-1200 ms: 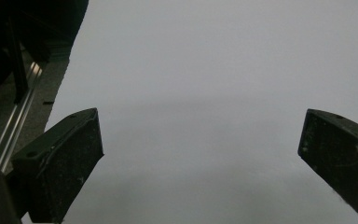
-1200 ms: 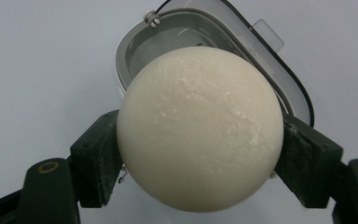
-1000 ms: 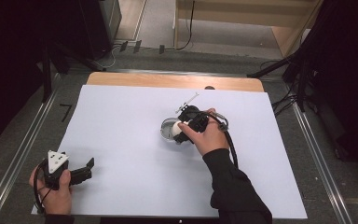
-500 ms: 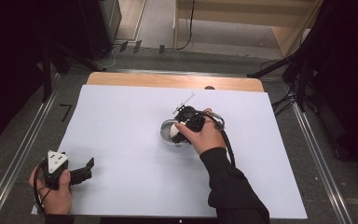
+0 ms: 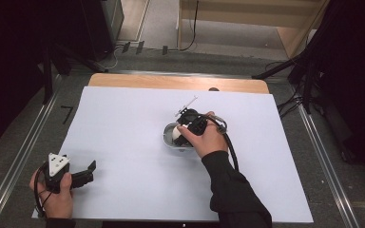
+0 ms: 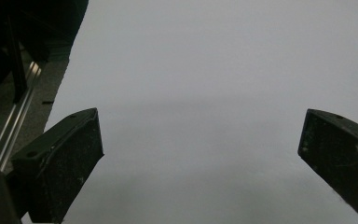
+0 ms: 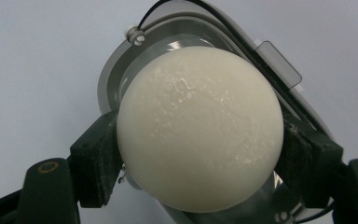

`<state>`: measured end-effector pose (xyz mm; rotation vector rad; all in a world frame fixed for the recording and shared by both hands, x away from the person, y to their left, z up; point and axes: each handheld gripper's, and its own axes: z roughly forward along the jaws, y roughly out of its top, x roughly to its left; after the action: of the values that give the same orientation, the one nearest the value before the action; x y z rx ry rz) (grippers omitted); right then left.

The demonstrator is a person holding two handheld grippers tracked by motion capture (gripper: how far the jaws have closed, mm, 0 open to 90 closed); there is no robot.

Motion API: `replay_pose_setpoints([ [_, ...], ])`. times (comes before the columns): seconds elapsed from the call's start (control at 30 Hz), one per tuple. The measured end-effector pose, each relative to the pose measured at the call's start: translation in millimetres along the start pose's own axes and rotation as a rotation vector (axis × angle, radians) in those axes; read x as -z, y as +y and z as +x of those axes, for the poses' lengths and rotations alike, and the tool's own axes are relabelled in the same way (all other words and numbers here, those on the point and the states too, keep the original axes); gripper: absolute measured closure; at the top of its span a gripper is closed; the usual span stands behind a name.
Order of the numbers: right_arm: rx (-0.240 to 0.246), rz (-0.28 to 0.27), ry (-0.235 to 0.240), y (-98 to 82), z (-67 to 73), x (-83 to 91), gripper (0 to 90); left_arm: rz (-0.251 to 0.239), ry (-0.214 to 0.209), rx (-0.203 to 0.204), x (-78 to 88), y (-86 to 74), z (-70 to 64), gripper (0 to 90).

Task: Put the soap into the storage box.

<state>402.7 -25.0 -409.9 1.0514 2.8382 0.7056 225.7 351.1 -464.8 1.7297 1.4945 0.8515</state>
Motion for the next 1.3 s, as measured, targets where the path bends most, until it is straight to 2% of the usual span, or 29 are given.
replay_pose_setpoints([
  [0.5, -0.025, -0.026, 0.009, -7.2, -2.3, -2.2, 22.5, 0.002, 0.0, 0.001, 0.2, 0.0, 0.2, 0.2],
  [0.77, -0.031, -0.064, -0.025, -14.5, -2.9, 8.3, 19.2, -0.001, 0.0, 0.0, -0.1, 0.0, -0.1, 0.2],
  [1.3, -0.029, -0.118, -0.038, -28.8, -1.6, 23.0, 13.9, 0.003, 0.004, 0.0, -0.1, 0.0, -0.3, 0.2],
])
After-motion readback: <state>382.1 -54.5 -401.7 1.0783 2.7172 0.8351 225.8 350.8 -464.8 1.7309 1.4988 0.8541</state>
